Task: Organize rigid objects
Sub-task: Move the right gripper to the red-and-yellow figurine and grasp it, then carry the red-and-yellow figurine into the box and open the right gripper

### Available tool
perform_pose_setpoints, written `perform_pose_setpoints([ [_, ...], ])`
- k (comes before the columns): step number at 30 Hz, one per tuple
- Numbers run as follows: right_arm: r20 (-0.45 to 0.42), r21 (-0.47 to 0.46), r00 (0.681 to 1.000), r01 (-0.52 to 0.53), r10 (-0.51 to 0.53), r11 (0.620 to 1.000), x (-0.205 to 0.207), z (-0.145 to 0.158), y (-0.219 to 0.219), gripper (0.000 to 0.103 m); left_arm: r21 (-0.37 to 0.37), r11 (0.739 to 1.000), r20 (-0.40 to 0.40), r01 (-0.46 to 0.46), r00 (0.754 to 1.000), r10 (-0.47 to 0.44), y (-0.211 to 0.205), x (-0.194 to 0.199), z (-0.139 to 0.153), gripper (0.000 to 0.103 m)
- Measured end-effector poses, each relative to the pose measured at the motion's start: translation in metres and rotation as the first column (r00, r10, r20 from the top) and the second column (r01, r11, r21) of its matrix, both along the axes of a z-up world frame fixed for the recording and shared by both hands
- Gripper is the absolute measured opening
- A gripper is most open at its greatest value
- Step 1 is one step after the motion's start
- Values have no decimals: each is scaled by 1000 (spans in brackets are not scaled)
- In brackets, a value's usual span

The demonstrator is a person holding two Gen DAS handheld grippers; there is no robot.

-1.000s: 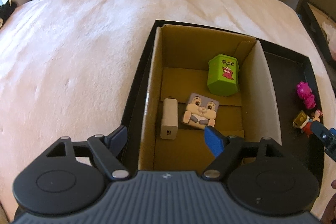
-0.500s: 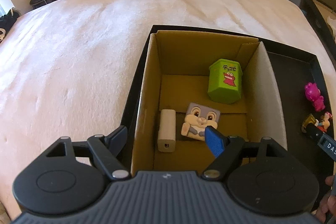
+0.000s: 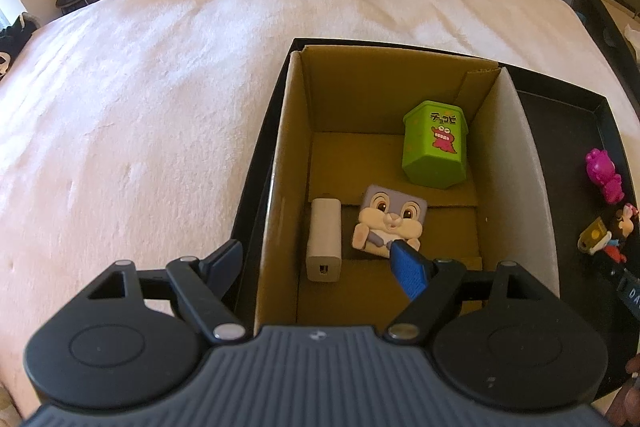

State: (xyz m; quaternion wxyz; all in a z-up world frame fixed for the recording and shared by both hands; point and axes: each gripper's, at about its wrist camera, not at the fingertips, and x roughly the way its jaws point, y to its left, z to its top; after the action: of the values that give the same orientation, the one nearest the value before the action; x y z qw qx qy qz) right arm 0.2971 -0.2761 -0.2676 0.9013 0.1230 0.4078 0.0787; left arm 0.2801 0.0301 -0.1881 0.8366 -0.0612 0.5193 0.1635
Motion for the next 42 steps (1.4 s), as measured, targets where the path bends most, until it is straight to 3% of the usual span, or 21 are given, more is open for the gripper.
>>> perform_pose_setpoints([
  [7, -36, 23, 999, -24, 25, 999, -4, -2, 3, 31, 2, 1000, -6, -13, 1000, 13, 2, -1, -2, 80],
  [11, -12, 13, 1000, -25, 26, 1000, 0, -4, 4, 50, 3, 1000, -11, -10, 1000, 10, 1, 1, -4, 80],
  [13, 2, 0, 1000, -28, 28, 1000, 3, -7, 5, 53, -1, 1000, -14, -10, 1000, 10, 1, 2, -5, 80],
  [17, 23, -22, 999, -47, 47, 999, 9, -7, 9, 53, 0, 1000, -18, -6, 1000, 6, 0, 3, -7, 80],
  [18, 23, -26, 998, -52, 52, 998, 8, -7, 10, 50, -1, 1000, -21, -6, 1000, 6, 0, 3, -8, 80],
  [19, 22, -13, 998, -67, 67, 998, 8, -6, 11, 39, -3, 1000, -23, -7, 1000, 7, 0, 3, -8, 80],
  [25, 10, -25, 996, -92, 92, 995, 2, 1, 15, 33, -19, 1000, -19, -12, 1000, 12, 4, 1, -7, 80],
  [42, 56, -50, 993, -101, 103, 994, -12, 47, 22, 31, -72, 997, 15, -15, 1000, 16, 13, -14, 1, 80],
])
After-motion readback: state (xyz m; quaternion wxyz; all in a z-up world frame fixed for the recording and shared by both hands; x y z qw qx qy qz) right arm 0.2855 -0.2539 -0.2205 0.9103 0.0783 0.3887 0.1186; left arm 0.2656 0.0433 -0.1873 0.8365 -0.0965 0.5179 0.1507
